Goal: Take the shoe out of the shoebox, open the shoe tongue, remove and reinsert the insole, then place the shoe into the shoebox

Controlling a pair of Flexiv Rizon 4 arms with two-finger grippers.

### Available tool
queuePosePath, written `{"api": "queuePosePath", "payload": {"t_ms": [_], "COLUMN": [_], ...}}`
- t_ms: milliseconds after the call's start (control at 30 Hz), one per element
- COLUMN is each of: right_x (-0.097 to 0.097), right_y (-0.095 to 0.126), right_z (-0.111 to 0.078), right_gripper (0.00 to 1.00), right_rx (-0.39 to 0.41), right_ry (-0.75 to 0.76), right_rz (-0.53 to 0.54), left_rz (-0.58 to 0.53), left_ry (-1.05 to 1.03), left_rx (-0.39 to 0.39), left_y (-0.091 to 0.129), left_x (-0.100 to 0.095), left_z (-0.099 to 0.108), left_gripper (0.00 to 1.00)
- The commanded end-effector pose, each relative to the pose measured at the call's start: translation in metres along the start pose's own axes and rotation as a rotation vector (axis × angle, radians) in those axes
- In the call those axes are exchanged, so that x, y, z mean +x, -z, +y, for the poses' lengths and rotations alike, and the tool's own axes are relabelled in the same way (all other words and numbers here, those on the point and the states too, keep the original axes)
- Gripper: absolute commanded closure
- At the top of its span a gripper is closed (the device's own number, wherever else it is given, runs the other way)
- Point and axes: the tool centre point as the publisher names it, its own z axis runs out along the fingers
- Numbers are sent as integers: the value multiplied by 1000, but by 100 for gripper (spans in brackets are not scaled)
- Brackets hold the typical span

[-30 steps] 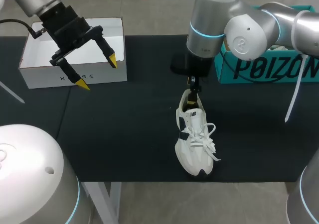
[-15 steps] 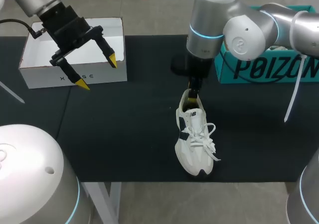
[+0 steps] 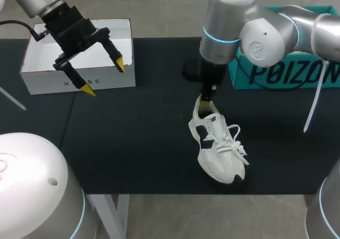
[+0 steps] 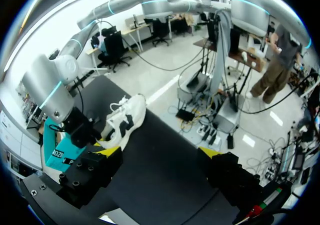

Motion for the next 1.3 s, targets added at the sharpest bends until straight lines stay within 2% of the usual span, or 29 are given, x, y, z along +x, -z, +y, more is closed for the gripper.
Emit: {"api": "queuePosePath", "payload": {"t_ms": [33, 200, 333, 500, 700, 867, 1100, 1233, 1300], "right_x": [9, 13, 9, -9, -38, -72, -118, -136, -139], "right_y": [10, 28, 57, 103, 158, 184, 207, 218, 221], "right_z": [-1, 4, 13, 23, 26, 15, -15, -31, -35], "right_gripper": [100, 100, 100, 100, 100, 100, 100, 100, 100], "right_rx": [-8, 15, 53, 103, 113, 135, 152, 187, 189], "right_ry": [-5, -23, -84, -209, -353, -499, -711, -787, -827], "right_rz": [-28, -96, -185, -255, -327, -343, -358, -369, -373], "left_rz": [3, 3, 3, 3, 3, 3, 3, 3, 3], "left_ry": [0, 0, 0, 0, 0, 0, 0, 0, 0], "left_rx": [-2, -2, -2, -2, -2, -2, -2, -2, -2], "left_y": [0, 0, 0, 0, 0, 0, 0, 0, 0], "left_x": [0, 0, 0, 0, 0, 0, 0, 0, 0], "left_z": [0, 0, 0, 0, 0, 0, 0, 0, 0], "left_gripper": [0, 0, 0, 0, 0, 0, 0, 0, 0]}}
